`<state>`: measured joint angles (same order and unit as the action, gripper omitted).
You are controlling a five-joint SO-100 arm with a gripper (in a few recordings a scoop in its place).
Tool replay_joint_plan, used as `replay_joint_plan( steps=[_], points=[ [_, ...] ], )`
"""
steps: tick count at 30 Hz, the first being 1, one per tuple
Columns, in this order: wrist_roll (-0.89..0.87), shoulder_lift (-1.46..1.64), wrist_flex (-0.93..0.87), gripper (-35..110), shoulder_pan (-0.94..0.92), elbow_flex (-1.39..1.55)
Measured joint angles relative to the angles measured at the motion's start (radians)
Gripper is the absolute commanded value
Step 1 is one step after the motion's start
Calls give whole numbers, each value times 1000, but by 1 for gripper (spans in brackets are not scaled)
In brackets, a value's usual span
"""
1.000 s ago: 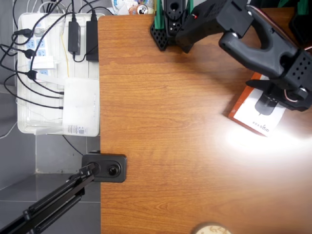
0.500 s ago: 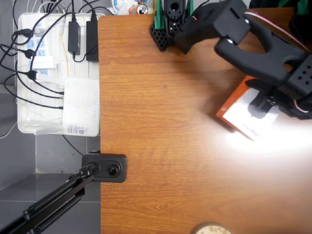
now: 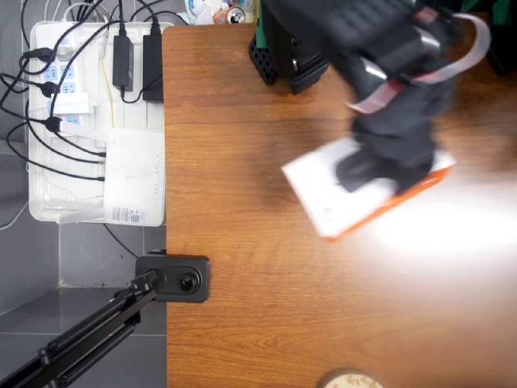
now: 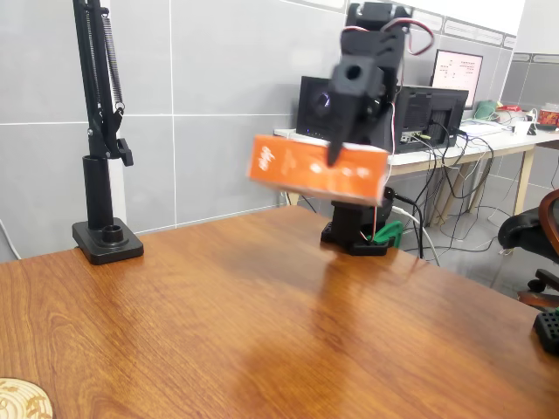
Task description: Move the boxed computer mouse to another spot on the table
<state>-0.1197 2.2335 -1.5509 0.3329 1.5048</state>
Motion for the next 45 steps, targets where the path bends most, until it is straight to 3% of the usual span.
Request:
replay_joint_plan(
  steps=[7, 17, 27, 37, 38, 40, 45],
  points=[
    [-2, -172, 121, 0, -492, -14],
    [2, -414, 216, 0, -790, 77],
    [2, -472, 324, 0, -750, 189],
    [2, -488, 319, 0, -727, 189],
    [2, -489, 311, 2, -719, 189],
    [2, -503, 293, 24, -710, 187],
    [2, -488, 400, 104, -718, 224]
  ],
)
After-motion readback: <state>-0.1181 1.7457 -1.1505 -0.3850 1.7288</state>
